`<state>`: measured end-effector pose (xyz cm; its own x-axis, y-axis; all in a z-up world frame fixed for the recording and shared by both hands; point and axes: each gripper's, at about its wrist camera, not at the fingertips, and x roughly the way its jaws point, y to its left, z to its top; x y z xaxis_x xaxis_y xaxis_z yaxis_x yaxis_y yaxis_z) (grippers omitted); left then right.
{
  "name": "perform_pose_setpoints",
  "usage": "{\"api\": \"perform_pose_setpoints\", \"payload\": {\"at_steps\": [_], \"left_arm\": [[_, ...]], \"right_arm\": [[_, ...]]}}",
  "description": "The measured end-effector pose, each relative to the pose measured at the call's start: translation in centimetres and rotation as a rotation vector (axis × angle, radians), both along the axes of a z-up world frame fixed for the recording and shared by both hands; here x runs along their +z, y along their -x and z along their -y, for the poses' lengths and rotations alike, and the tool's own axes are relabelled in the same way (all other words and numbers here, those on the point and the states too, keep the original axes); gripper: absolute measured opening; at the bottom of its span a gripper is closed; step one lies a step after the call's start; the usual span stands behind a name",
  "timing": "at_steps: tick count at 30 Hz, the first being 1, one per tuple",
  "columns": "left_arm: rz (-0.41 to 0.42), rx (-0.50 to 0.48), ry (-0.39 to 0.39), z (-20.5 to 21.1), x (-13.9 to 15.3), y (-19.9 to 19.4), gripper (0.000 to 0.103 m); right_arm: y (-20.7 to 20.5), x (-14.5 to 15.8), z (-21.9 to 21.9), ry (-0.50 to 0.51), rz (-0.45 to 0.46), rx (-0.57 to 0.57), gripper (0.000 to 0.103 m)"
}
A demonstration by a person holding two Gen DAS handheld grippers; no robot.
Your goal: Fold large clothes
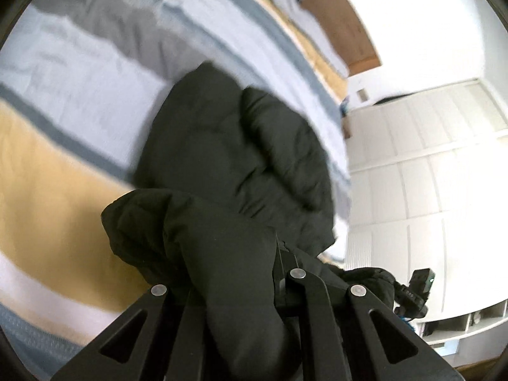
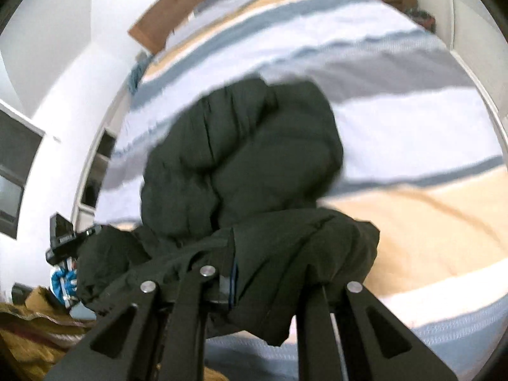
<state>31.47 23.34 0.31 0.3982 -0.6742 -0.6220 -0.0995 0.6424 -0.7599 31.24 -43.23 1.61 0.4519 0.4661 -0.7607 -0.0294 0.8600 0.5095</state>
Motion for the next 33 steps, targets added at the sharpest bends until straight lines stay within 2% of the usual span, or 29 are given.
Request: {"api": "perform_pose_setpoints", "payload": {"at_steps": [5, 11, 20, 27, 33], "left_arm": [[0.013, 0.051, 0.033, -1.2, 1.1, -3.4, 0.009], [-0.014, 0.124, 0.078, -1.9, -0.3, -8.0, 0.009], [-0.099, 0.231, 0.089, -3.0, -4.3, -15.7, 0.010], [-0.136, 0.233, 0.065, -2.0, -6.9, -21.7, 0.013], [-0.177, 0.219, 0.026, -1.1, -9.8, -25.3, 0.019]], "right_arm": [[-3.1, 3.2, 1.4, -0.044, 0.077, -0.055, 0.012], [-8.6, 3.4, 2.3, -0.104, 0.107, -0.138, 0.012], [-18.6, 0.6, 2.7, -0.148, 0.067, -0.282, 0.012], [-26.0, -2.9, 2.3, -0.051, -0.010, -0.319, 0.013], [-29.4, -6.5, 2.2, -0.007, -0.077, -0.332, 0.014]]}}
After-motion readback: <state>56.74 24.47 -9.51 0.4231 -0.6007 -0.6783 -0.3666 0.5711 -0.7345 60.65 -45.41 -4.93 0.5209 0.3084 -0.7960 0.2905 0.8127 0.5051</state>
